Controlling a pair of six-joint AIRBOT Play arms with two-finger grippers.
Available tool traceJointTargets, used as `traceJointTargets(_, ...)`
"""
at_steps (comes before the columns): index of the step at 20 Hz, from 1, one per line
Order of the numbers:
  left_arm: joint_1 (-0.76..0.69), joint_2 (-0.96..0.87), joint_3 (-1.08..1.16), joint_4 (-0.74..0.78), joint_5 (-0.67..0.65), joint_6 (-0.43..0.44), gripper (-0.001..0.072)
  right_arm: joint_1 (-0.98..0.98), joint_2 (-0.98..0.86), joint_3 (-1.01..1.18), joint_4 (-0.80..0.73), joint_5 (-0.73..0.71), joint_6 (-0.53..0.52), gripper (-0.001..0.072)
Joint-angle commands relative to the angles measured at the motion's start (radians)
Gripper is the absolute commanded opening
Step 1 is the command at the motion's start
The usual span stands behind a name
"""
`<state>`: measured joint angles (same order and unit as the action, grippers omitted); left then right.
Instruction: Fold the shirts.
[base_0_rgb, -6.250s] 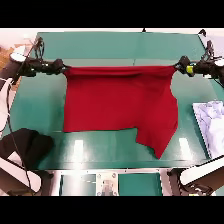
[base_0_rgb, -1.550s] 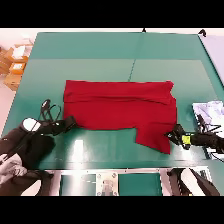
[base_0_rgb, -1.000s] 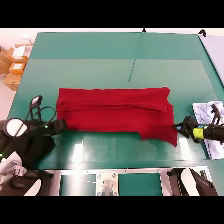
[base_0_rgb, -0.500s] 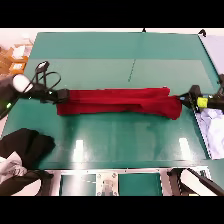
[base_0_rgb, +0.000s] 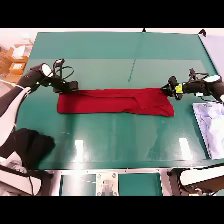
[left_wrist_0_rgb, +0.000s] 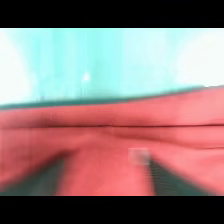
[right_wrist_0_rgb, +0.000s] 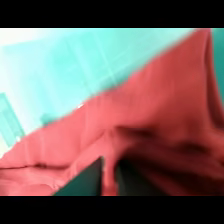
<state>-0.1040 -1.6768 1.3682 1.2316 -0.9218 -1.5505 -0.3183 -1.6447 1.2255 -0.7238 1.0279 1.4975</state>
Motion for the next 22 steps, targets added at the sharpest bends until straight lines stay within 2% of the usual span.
traceJointTargets(1, 0.020, -0.043, 0.104, 0.007, -0.072, 0.006, 0.0674, -0.024, -0.076, 0.128, 0.002, 0.079, -0.055, 0.0273)
traceJointTargets(3, 0.069, -0.043, 0.236, 0.028, -0.245, 0.007, 0.0674, -0.092, -0.076, 0.227, -0.011, 0.250, -0.121, 0.0411)
traceJointTargets(5, 0.129, -0.043, 0.348, 0.033, -0.393, 0.006, 0.0675, -0.157, -0.076, 0.274, -0.098, 0.348, -0.169, 0.0607)
traceJointTargets(7, 0.174, -0.043, 0.391, 0.033, -0.506, 0.006, 0.0675, -0.202, -0.080, 0.256, -0.202, 0.373, -0.217, 0.0608)
traceJointTargets(9, 0.187, -0.043, 0.386, 0.034, -0.560, 0.006, 0.0674, -0.218, -0.101, 0.212, -0.219, 0.373, -0.282, 0.0610)
traceJointTargets(10, 0.187, -0.043, 0.386, 0.032, -0.566, 0.007, 0.0674, -0.214, -0.121, 0.192, -0.215, 0.373, -0.314, 0.0611)
traceJointTargets(11, 0.185, -0.043, 0.386, 0.019, -0.563, 0.007, 0.0674, -0.206, -0.143, 0.176, -0.201, 0.372, -0.335, 0.0654)
traceJointTargets(17, 0.185, -0.043, 0.386, -0.028, -0.560, 0.006, 0.0674, -0.073, -0.266, 0.161, -0.107, 0.345, -0.354, 0.0658)
traceJointTargets(18, 0.185, -0.043, 0.386, -0.045, -0.557, 0.006, 0.0674, -0.054, -0.271, 0.161, -0.105, 0.329, -0.354, 0.0642)
traceJointTargets(19, 0.185, -0.043, 0.386, -0.065, -0.555, 0.006, 0.0674, -0.037, -0.272, 0.162, -0.104, 0.311, -0.354, 0.0385)
traceJointTargets(20, 0.185, -0.043, 0.386, -0.090, -0.554, 0.006, 0.0672, -0.030, -0.272, 0.166, -0.102, 0.307, -0.354, 0.0084)
traceJointTargets(21, 0.185, -0.043, 0.386, -0.116, -0.554, 0.007, 0.0591, -0.028, -0.272, 0.173, -0.102, 0.307, -0.349, 0.0018)
traceJointTargets(22, 0.184, -0.043, 0.386, -0.145, -0.551, 0.009, 0.0386, -0.029, -0.270, 0.187, -0.103, 0.315, -0.330, 0.0017)
